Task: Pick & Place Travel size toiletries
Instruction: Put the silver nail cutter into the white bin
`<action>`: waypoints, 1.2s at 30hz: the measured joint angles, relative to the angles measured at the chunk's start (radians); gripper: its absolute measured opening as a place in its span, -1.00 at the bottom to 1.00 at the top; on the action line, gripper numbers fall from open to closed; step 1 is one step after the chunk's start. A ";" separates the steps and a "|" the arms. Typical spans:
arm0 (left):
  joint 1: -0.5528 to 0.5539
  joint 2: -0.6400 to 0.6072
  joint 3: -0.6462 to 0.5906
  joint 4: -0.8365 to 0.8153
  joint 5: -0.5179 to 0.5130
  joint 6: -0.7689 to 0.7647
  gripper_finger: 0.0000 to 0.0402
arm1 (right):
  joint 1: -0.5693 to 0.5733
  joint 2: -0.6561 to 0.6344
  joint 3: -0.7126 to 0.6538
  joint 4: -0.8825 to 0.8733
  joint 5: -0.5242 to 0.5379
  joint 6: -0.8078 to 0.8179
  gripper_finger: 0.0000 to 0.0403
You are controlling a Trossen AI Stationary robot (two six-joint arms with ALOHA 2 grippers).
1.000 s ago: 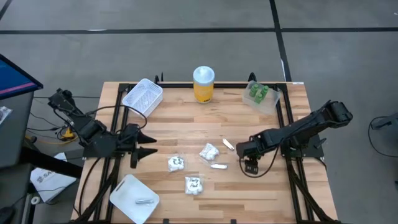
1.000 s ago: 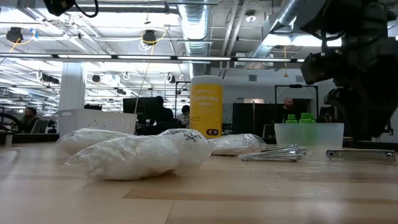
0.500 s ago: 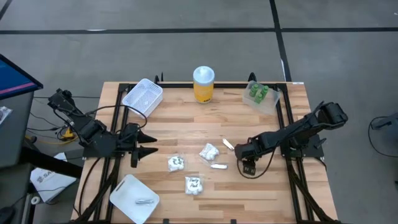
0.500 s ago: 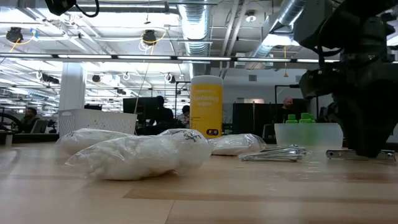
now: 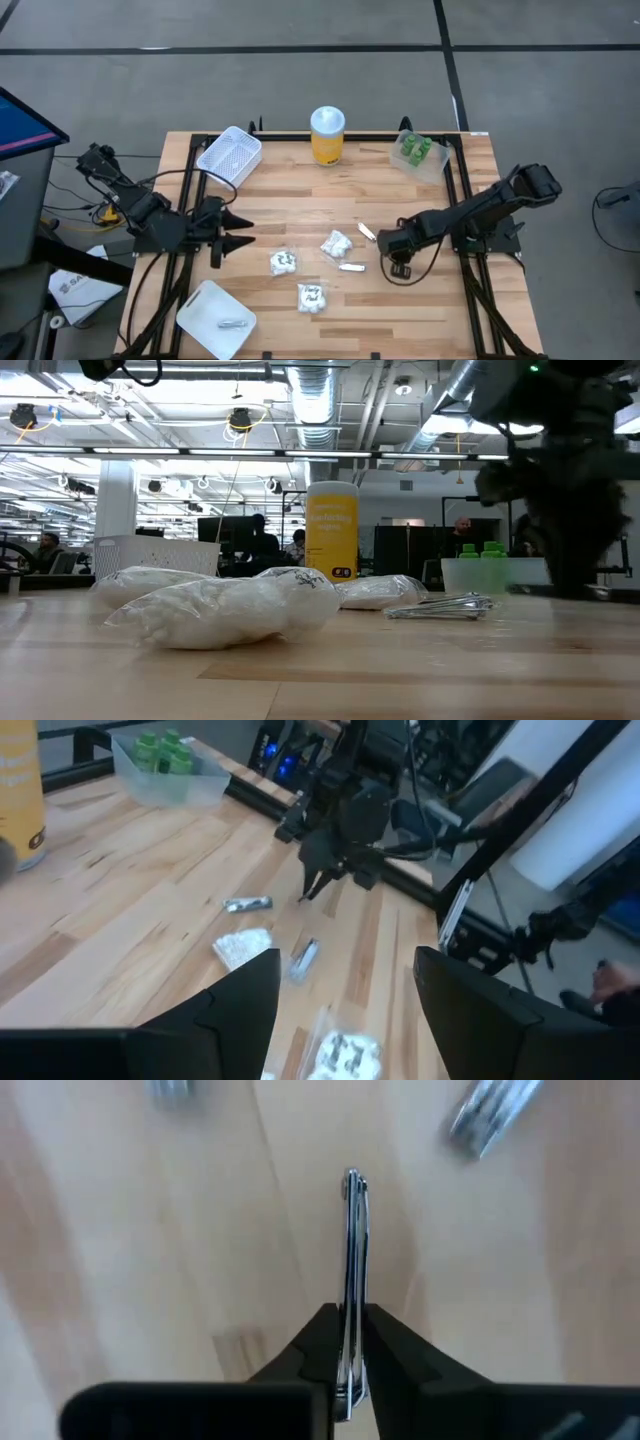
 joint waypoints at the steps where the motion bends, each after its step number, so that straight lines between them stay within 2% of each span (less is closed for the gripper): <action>1: 0.009 0.000 0.000 0.011 0.000 0.000 0.13 | -0.010 -0.021 0.000 0.018 -0.002 0.000 -0.87; 4: 0.047 0.000 0.000 0.062 0.001 0.034 0.13 | -0.042 -0.101 0.019 0.050 0.001 -0.015 -0.94; 7: 0.101 0.000 0.000 0.151 0.011 0.154 0.13 | -0.101 -0.173 0.083 0.053 0.062 -0.047 -0.91; 10: 0.190 0.000 0.000 0.255 0.078 0.305 0.13 | -0.171 -0.205 0.187 0.078 0.131 -0.120 -0.92; 12: 0.262 0.003 0.000 0.323 0.159 0.377 0.13 | -0.207 -0.203 0.267 0.118 0.139 -0.190 -0.94; 18: 0.486 0.073 0.000 0.561 0.455 0.511 0.13 | -0.246 -0.109 0.525 0.209 0.138 -0.387 -0.94; 24: 0.622 0.199 0.000 0.727 0.666 0.542 0.13 | -0.226 0.018 0.730 0.201 0.120 -0.505 -0.91; 29: 0.652 0.284 -0.001 0.770 0.722 0.549 0.13 | -0.209 0.109 0.829 0.197 0.079 -0.547 -0.91; 36: 0.651 0.335 -0.001 0.813 0.739 0.600 0.13 | -0.197 0.157 0.862 0.201 0.022 -0.556 -0.91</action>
